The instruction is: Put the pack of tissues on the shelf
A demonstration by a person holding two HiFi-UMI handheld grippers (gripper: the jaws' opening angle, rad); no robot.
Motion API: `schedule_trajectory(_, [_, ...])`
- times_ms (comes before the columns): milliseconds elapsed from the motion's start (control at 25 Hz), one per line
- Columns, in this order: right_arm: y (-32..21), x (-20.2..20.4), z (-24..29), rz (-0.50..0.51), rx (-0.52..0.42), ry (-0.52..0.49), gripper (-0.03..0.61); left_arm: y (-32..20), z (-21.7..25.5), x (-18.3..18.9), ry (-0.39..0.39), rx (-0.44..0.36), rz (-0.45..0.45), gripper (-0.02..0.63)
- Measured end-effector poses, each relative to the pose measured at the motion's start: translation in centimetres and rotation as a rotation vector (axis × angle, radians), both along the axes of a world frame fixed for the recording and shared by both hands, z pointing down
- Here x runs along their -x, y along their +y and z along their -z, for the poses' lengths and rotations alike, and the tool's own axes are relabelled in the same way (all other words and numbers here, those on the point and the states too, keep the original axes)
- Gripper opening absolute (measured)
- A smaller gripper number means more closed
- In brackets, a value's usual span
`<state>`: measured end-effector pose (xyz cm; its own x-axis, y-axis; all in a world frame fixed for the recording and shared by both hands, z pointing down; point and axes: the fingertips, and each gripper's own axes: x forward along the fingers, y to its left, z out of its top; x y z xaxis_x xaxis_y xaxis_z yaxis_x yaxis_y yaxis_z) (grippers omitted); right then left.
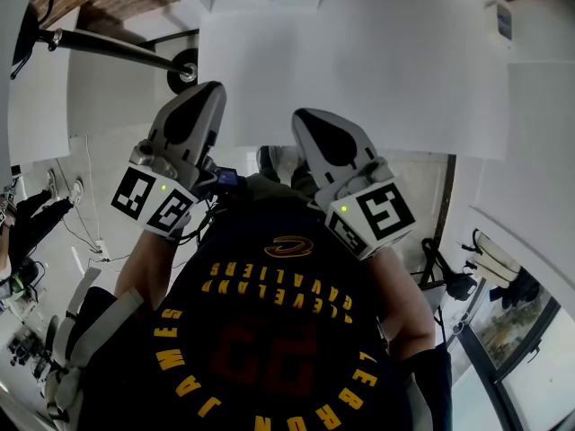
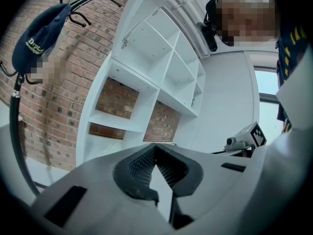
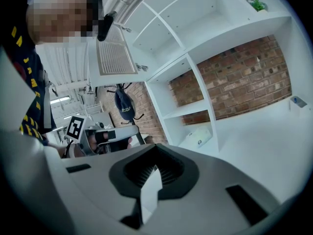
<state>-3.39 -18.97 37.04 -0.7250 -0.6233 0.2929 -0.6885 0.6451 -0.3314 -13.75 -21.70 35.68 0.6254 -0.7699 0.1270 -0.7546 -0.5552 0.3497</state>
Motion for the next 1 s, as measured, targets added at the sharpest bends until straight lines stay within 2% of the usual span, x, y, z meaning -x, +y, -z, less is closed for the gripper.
schedule_trajectory(320, [0.19,0.12,0.05,0.000,0.005,-0.002,0.008,0.15,-0.01,0.09,-0.002,0.005,0.000,0.003])
schedule_trajectory(520, [0.92,0.91,0.01,0.037,0.011,0.012,0.008,0.13,-0.19,0.19,-0.003,0.008,0.000,0.003])
schedule_trajectory(1000, [0.80,0.84,-0.54,0.031,0.030,0.015,0.008,-0.19,-0.80,0.20,-0.008,0.023,0.003,0.003])
